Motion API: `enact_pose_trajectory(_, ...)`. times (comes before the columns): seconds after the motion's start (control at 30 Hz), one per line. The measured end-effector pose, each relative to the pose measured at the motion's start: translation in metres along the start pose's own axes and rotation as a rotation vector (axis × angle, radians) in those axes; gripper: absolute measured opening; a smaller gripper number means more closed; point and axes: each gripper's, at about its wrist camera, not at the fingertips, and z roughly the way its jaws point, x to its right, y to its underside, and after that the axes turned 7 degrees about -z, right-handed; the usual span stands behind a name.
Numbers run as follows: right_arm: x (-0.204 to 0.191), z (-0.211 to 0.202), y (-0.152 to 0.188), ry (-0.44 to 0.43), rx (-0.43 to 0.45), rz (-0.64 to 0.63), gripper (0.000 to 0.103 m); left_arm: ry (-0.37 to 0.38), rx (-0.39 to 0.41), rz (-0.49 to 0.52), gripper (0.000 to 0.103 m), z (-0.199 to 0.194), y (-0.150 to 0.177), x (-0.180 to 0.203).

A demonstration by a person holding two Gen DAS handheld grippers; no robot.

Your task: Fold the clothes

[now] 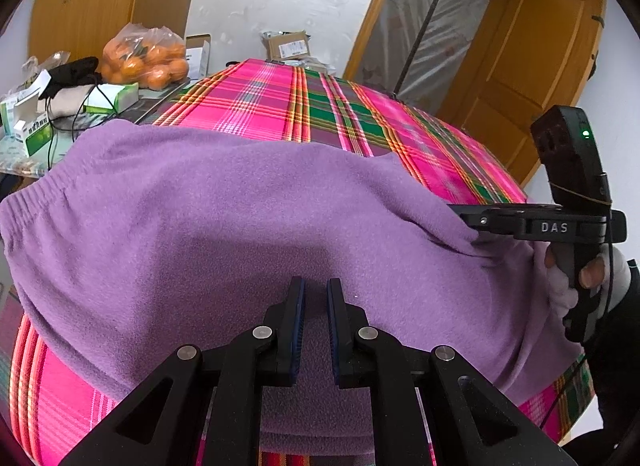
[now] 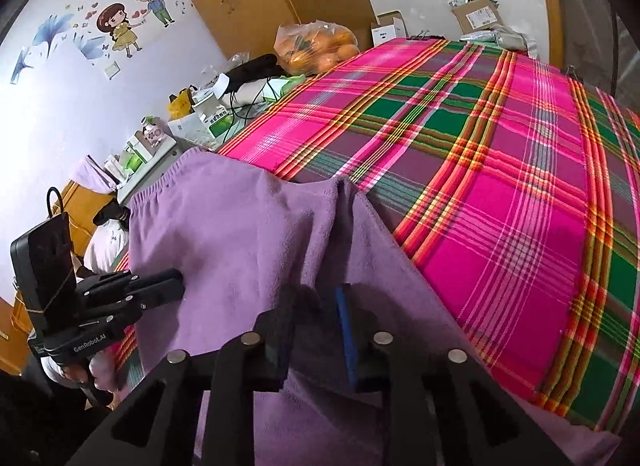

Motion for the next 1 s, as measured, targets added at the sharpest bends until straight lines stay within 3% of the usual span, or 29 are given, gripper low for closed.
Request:
enact_pose_trajectory(0.1,-0.004,0.007,-0.001,0.000,-0.023,-0.030,0.020,0.002,0.000,-0.003,0.011,0.000,0.000,0.000)
enact_pose_trajectory(0.13,-0.006,0.007,-0.002,0.004,-0.024,-0.038,0.010,0.004,0.000,-0.004,0.011,0.000,0.000,-0.001)
enact_pose_trajectory(0.17,-0.007,0.007,-0.004,0.007,-0.024,-0.044,0.007,0.004,0.000,-0.005,0.011,0.000,0.000,-0.001)
enact_pose_trajectory(0.4,0.014,-0.017,-0.026,0.172,0.054,-0.039,0.003,0.007,0.000,-0.007,0.011,-0.001,0.000,-0.001)
enact_pose_trajectory(0.6,0.034,-0.011,-0.025,0.263,0.022,0.002,0.004,0.012,0.000,-0.010,0.011,-0.001,0.000,-0.002)
enact_pose_trajectory(0.77,0.032,-0.037,-0.017,0.176,0.111,0.067,0.005,0.010,0.000,-0.007,0.011,-0.001,0.000,-0.002)
enact_pose_trajectory(0.9,0.013,-0.029,-0.005,0.135,0.056,0.004,0.005,0.006,0.000,-0.003,0.011,-0.001,0.000,-0.002)
enact_pose_trajectory(1.0,0.018,-0.022,0.004,0.168,0.012,0.008,0.005,0.002,0.000,0.004,0.011,-0.001,0.000,-0.001)
